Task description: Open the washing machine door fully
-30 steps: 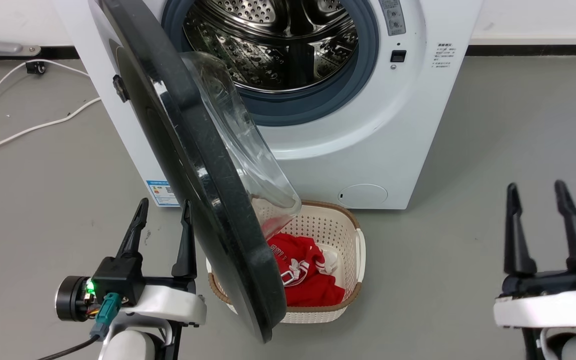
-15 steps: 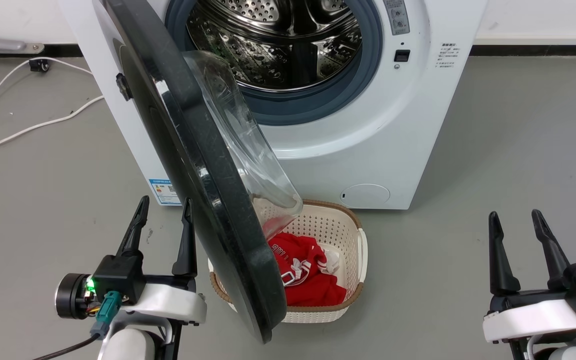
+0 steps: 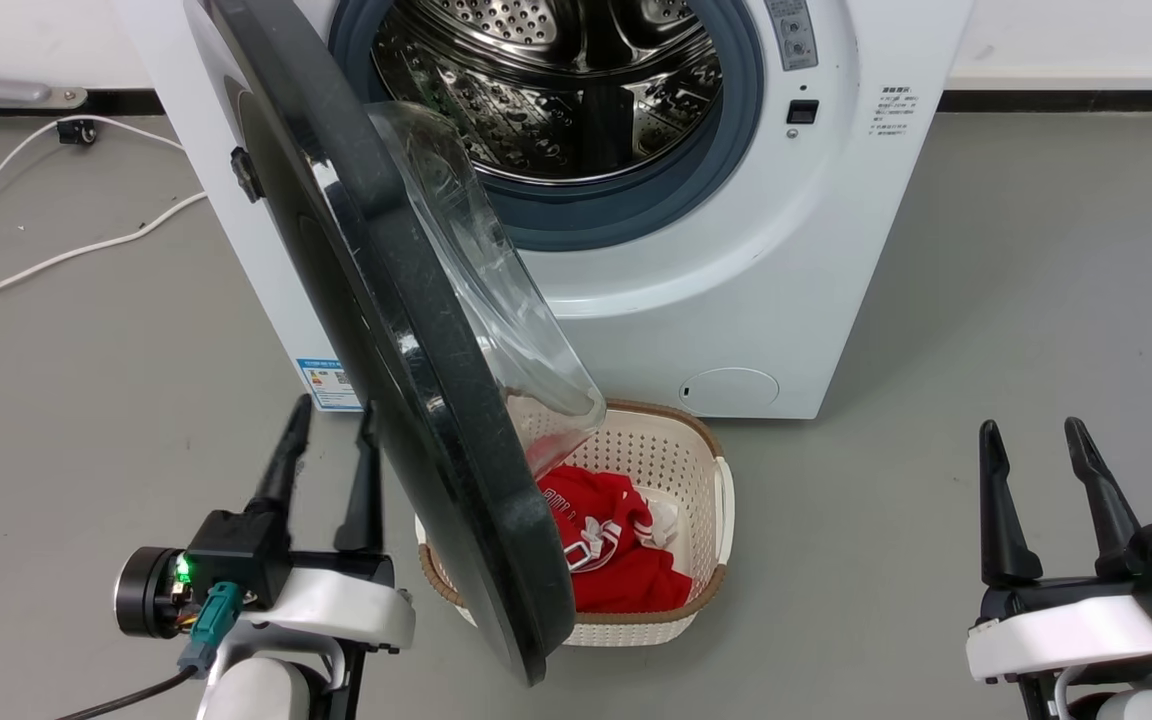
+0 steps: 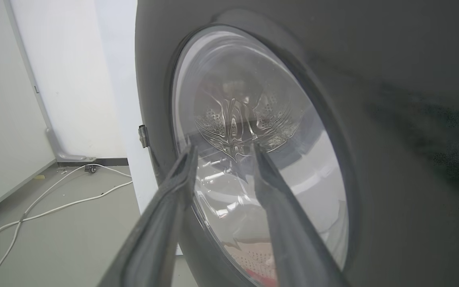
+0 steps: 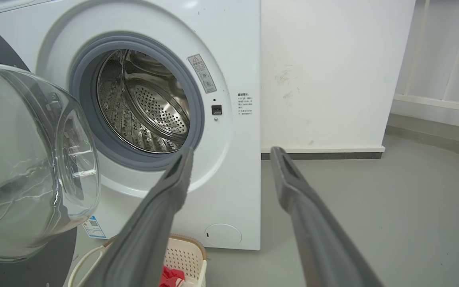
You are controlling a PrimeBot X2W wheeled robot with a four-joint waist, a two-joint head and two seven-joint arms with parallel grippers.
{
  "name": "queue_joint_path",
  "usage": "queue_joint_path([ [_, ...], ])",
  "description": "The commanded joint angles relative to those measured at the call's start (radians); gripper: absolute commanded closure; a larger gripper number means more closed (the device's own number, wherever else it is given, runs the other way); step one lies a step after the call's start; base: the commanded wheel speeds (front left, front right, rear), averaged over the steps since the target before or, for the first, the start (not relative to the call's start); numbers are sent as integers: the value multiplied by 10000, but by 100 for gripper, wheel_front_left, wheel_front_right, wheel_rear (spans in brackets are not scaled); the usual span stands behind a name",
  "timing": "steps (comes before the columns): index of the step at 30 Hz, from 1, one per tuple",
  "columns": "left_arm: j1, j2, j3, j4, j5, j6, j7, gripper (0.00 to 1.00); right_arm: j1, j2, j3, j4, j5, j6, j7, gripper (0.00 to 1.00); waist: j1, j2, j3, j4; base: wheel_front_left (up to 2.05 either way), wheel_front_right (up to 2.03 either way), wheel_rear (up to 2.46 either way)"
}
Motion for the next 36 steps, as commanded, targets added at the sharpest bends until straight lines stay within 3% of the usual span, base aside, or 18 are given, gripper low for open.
queue_joint_path([
  [1, -48, -4, -12, 16, -82, -41, -24, 100, -95, 21, 19, 19, 87, -3, -13, 0, 0, 0, 1, -7, 0, 0, 0],
  [12, -250, -4, 120, -786, -131, -84, -23, 100, -39, 21, 42, 57, 215, -3, -15, 0, 0, 0, -25, 0, 0, 0, 0],
  [26, -1116, -4, 155, -5626, 565, 199, -20, 100, -57, 20, 50, 141, 342, -3, -13, 0, 0, 0, 15, 0, 0, 0, 0],
  [31, -1454, 61, -419, -7125, 813, 10, -15, 100, -110, 20, 63, 160, 404, -3, -13, 0, 0, 0, 54, -37, 0, 0, 0],
  [36, -1360, 52, -1520, -7710, 672, -254, -15, 100, -131, 20, 100, 209, 484, -3, -13, 0, 0, 0, 94, -72, 0, 0, 0],
])
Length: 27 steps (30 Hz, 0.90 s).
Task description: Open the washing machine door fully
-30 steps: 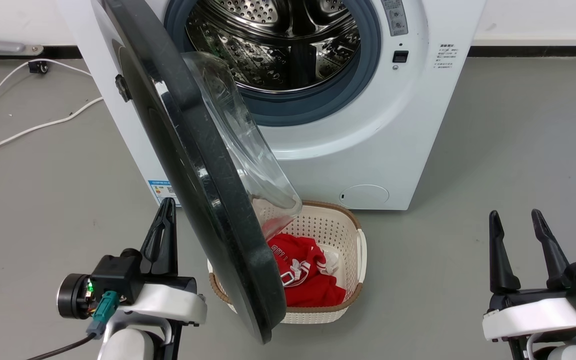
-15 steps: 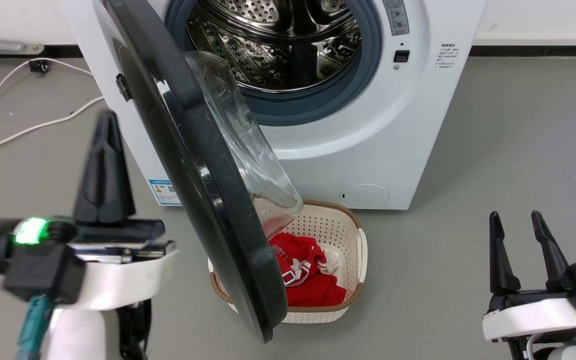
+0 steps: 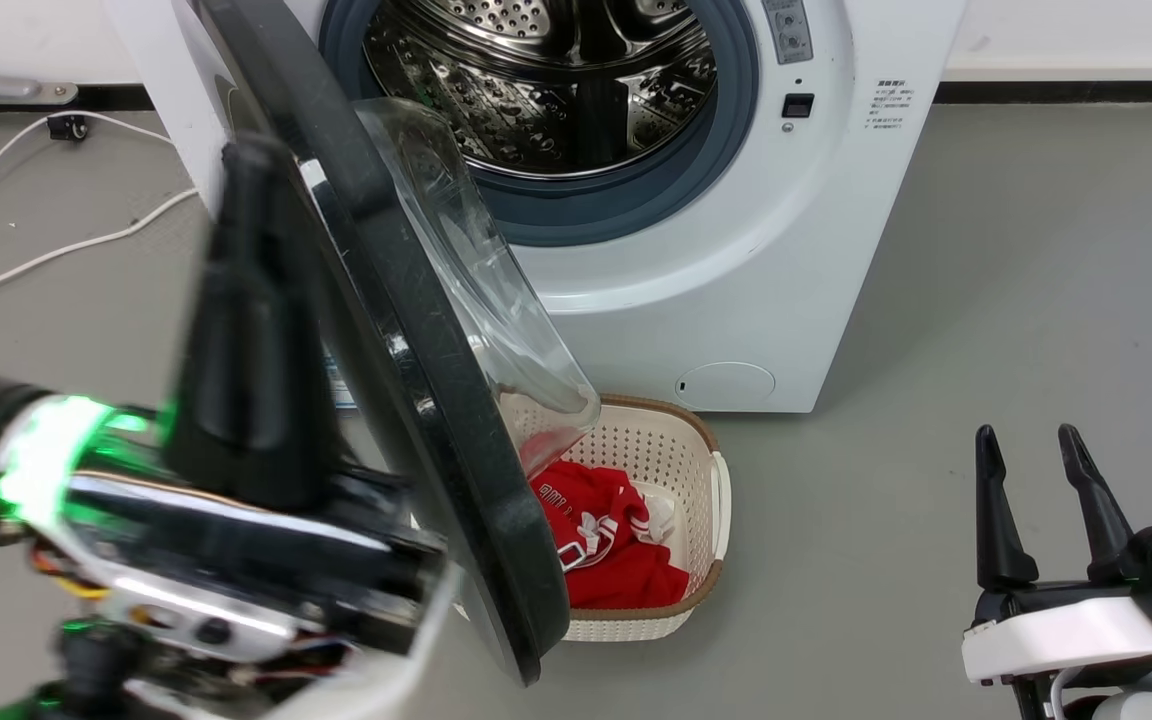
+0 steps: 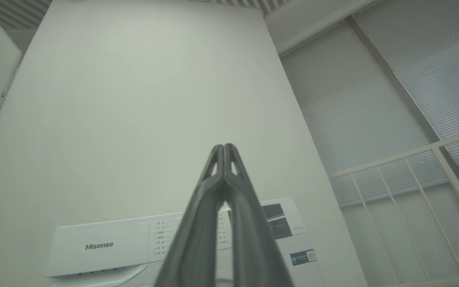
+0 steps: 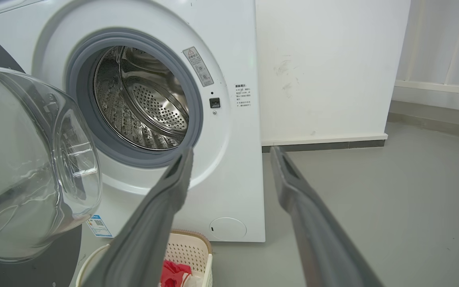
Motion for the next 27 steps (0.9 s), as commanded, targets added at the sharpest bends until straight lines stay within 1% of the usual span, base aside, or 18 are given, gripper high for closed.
queue_joint_path([
  [1, 202, 16, -382, 38, -125, -150, -3, 100, -126, 18, 13, 28, 60, -3, -13, 0, 0, 0, 19, -3, 0, 0, 0],
  [4, 603, 43, -1305, 382, -353, -318, -3, 100, -124, 18, 44, 54, 66, -3, -13, 0, 0, 0, 38, -25, 0, 0, 0],
  [7, 1317, 175, -1983, 1117, -674, -401, -3, 100, -144, 18, 42, 64, 80, -3, -15, 0, 0, 0, 50, -41, 0, 0, 0],
  [13, 2565, 612, -2519, 2641, -1146, -478, 15, 100, -30, 19, 74, 210, 157, -3, -13, 0, 0, 0, 10, 6, 0, 0, 0],
  [16, 2962, 845, -2826, 3427, -1355, -502, 208, 100, -17, 17, 89, 269, 173, -3, -13, 0, 0, 0, 8, 56, 0, 0, 0],
  [19, 3149, 939, -3109, 4134, -1512, -525, 346, 100, -59, 17, 118, 298, 187, -3, -14, 0, 0, 0, 43, 111, 0, 0, 0],
  [22, 3021, 919, -3184, 4813, -1503, -505, 265, 100, -142, 19, 173, 330, 191, -3, -14, 0, 0, 0, 102, 133, 0, 0, 0],
  [27, 2588, 650, -3076, 5789, -1548, -335, 113, 100, -182, 17, 236, 393, 242, -3, -14, 0, 0, 0, 191, 105, 0, 0, 0],
])
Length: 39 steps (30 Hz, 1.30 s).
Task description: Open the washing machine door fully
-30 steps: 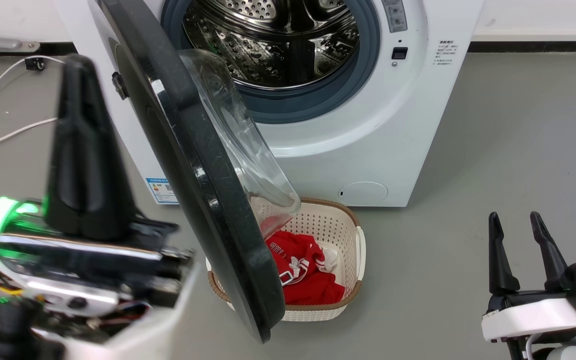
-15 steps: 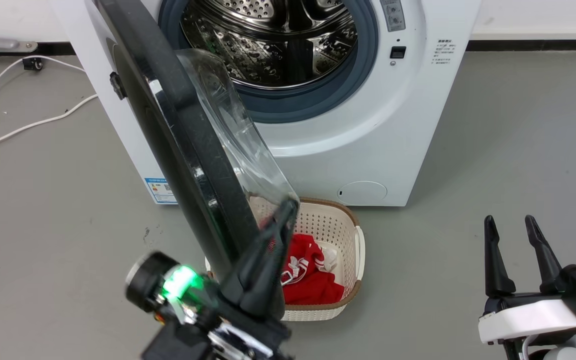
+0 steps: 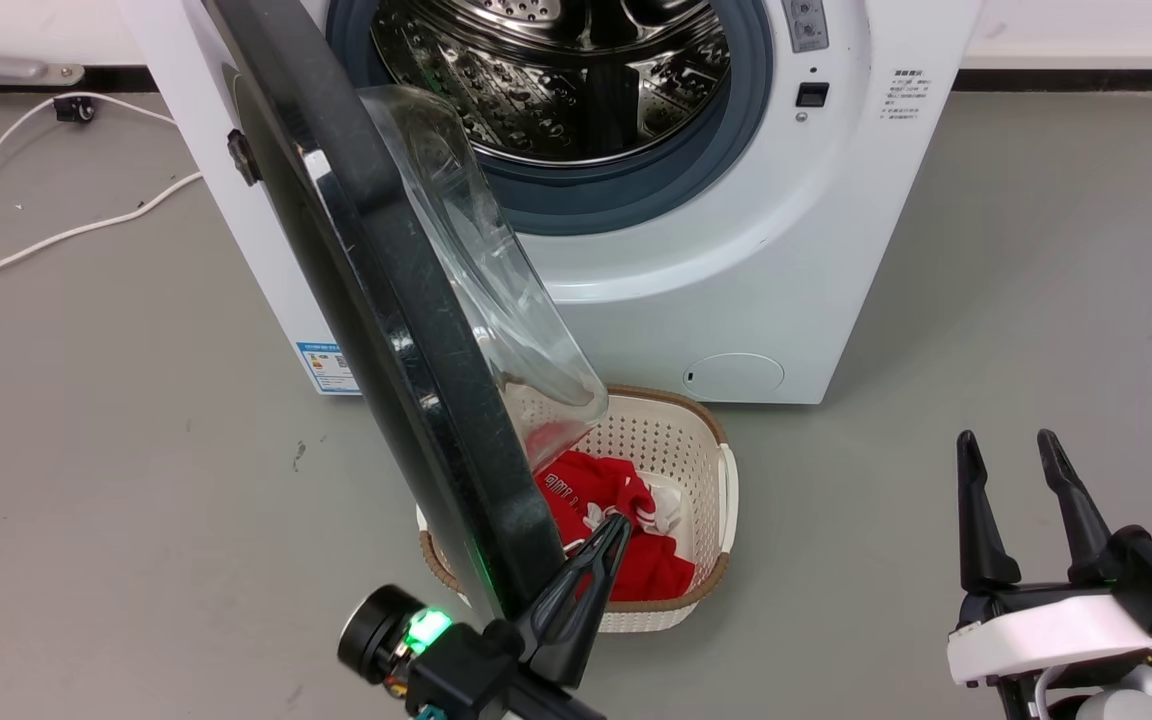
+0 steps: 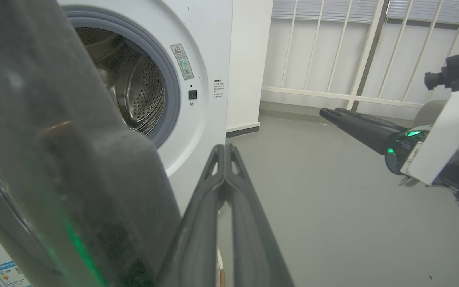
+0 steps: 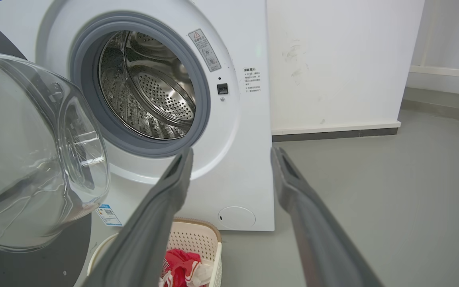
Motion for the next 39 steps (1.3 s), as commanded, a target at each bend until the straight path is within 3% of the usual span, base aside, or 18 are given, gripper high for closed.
queue_joint_path([
  [1, -356, -121, 53, 273, -49, 86, -77, 100, -83, 15, 25, 54, 96, -3, -15, 0, 0, 0, 31, -17, 0, 0, 0],
  [10, -1046, -395, 103, 1329, -300, 259, -144, 100, -147, 15, 173, 239, 225, -3, -14, 0, 0, 0, 51, -164, 0, 0, 0],
  [21, -938, -443, 176, 1576, -349, 592, -150, 100, -148, 15, 246, 411, 432, -3, -14, 0, 0, 0, 49, -184, 0, 0, 0],
  [39, 959, -83, 610, 125, -240, 2017, 188, 100, 203, 15, 276, 577, 395, -3, -14, 0, 0, 0, -262, 432, 0, 0, 0],
])
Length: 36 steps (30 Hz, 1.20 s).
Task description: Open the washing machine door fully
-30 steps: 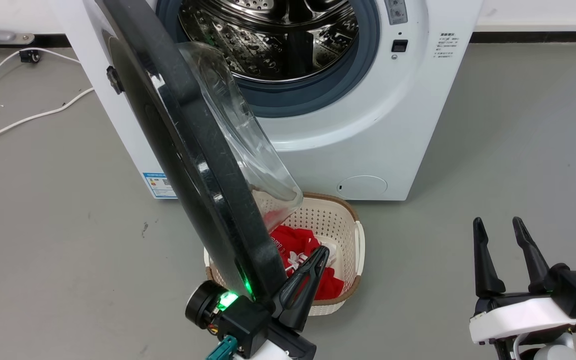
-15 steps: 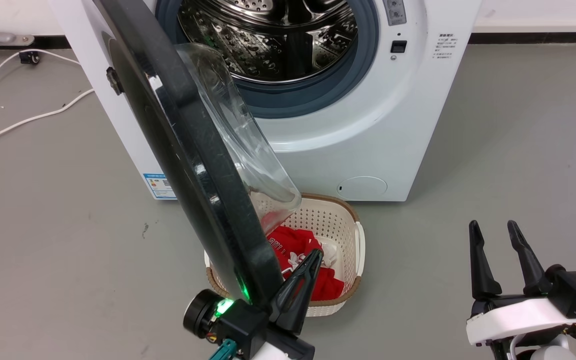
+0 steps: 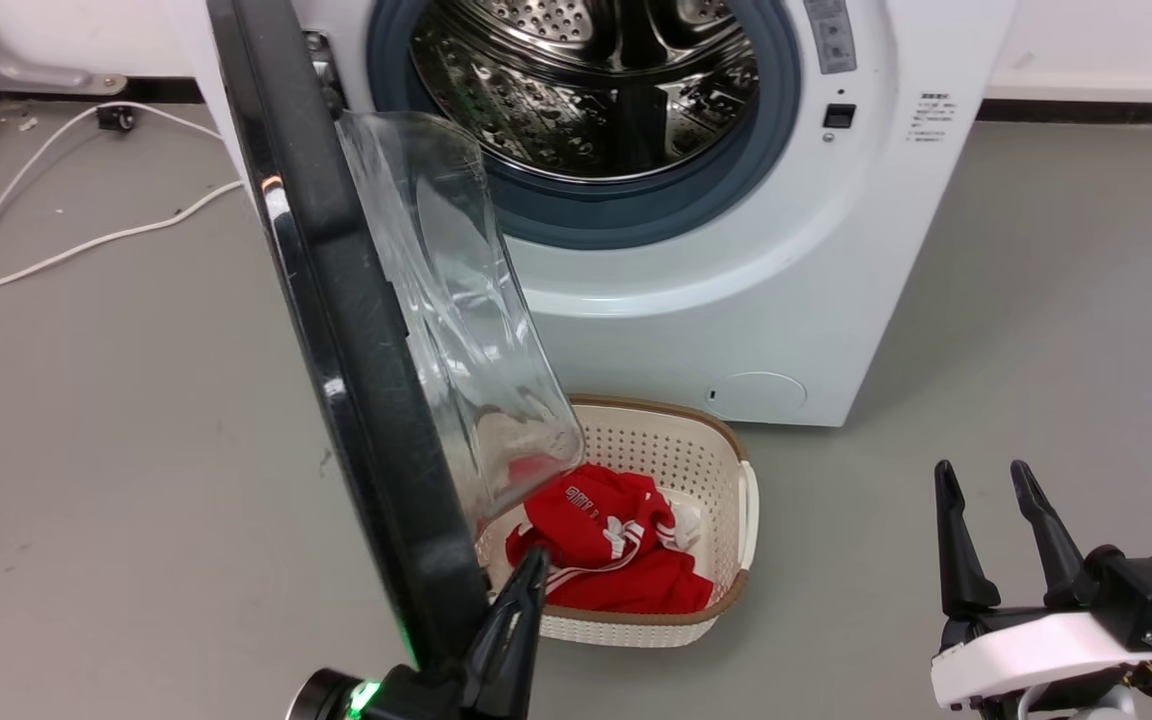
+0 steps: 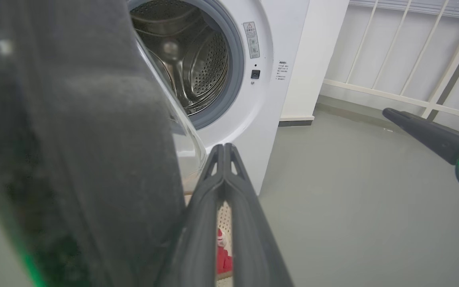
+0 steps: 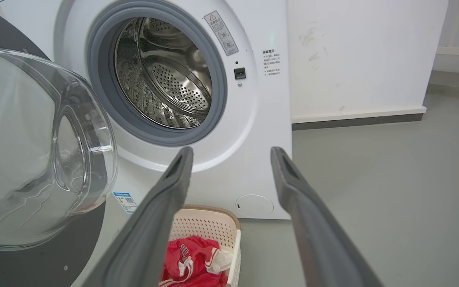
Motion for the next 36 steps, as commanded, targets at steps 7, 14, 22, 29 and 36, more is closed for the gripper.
queue_joint_path([
  [7, 736, 171, 350, -683, 56, 671, 129, 100, 252, 15, -101, -15, -123, -3, -15, 0, 0, 0, -74, 799, 0, 0, 0],
  [14, 960, 269, 732, -1065, -58, 1041, 78, 100, 213, 16, -159, -100, -223, -3, -13, 0, 0, 0, 102, 1780, 0, 0, 0],
  [22, 637, 723, 1780, -961, -264, 1327, -90, 100, 18, 14, -122, -193, -246, -3, -15, 0, 0, 0, 340, 2392, 0, 0, 0],
  [29, 113, 1143, 2933, -536, -702, 1472, -205, 100, -184, 14, -53, -417, -326, -3, 39, 0, 0, 0, 664, 2421, 0, 0, 0],
  [36, -655, 1538, 4275, 588, -1427, 1464, -289, 100, -351, 14, -46, -574, -341, -3, 157, 0, 0, 0, 1042, 2180, 0, 0, 0],
])
